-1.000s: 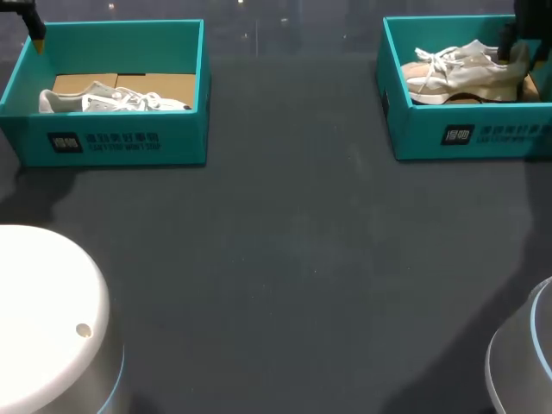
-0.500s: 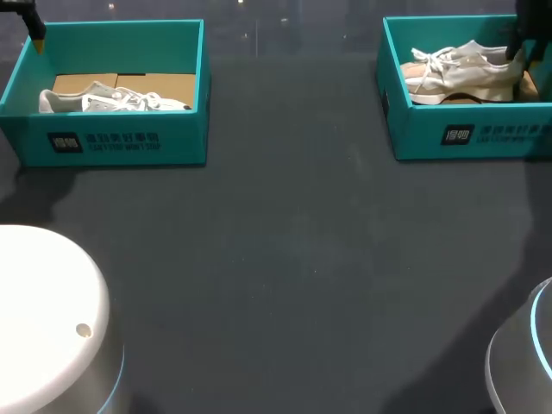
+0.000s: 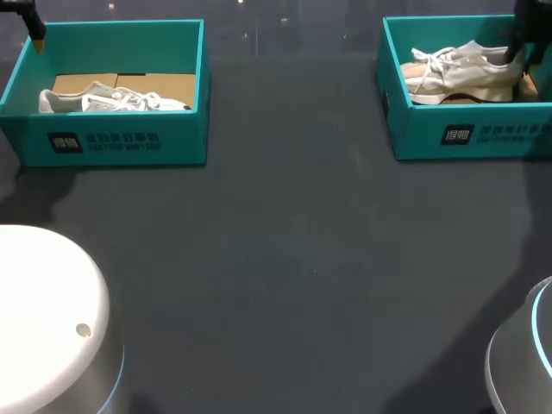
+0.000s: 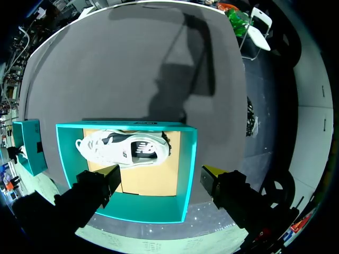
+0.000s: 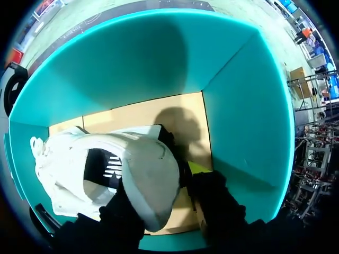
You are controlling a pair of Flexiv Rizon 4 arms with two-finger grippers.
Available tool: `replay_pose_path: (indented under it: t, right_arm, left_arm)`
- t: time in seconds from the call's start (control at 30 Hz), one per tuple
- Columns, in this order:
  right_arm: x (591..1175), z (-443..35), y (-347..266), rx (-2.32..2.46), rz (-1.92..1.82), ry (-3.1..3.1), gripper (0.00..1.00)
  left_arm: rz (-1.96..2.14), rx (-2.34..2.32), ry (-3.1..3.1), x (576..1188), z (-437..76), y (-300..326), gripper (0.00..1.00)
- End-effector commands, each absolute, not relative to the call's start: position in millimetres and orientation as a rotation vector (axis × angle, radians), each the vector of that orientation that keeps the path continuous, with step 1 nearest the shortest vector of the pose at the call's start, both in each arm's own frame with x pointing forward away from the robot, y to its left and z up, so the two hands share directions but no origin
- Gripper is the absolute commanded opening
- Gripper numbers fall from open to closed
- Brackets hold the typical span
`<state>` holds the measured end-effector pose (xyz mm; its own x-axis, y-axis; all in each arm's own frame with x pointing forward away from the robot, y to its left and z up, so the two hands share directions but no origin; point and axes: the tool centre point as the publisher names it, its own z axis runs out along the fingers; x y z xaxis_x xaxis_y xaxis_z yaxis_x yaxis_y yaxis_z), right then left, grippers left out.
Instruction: Take the shoe out of the shoebox, open the shoe tongue, remove and reinsert the insole, then place the shoe into the shoebox
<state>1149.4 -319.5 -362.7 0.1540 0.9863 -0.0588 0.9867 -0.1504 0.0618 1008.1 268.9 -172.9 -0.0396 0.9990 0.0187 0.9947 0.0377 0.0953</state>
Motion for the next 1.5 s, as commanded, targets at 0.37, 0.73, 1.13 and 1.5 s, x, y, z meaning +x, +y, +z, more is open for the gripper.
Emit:
replay_pose_path:
  t: [0.37,0.73,1.13,1.5]
  right_arm:
    - [1153.5,-351.6,-318.6,2.353,-0.026,1.907,0.0]
    - [1155.0,-337.6,-324.3,2.35,-0.013,1.831,0.0]
    - [1155.3,-327.6,-327.6,2.337,-0.02,1.795,0.0]
    - [1155.7,-309.6,-331.2,2.345,-0.062,1.715,0.0]
  left_arm:
    - [0.13,2.14,2.222,1006.9,-172.7,269.4,1.0]
    - [0.13,2.14,2.222,1006.9,-172.7,269.4,1.0]
    - [0.13,2.14,2.222,1006.9,-172.7,269.4,1.0]
    - [0.13,2.14,2.222,1006.9,-172.7,269.4,1.0]
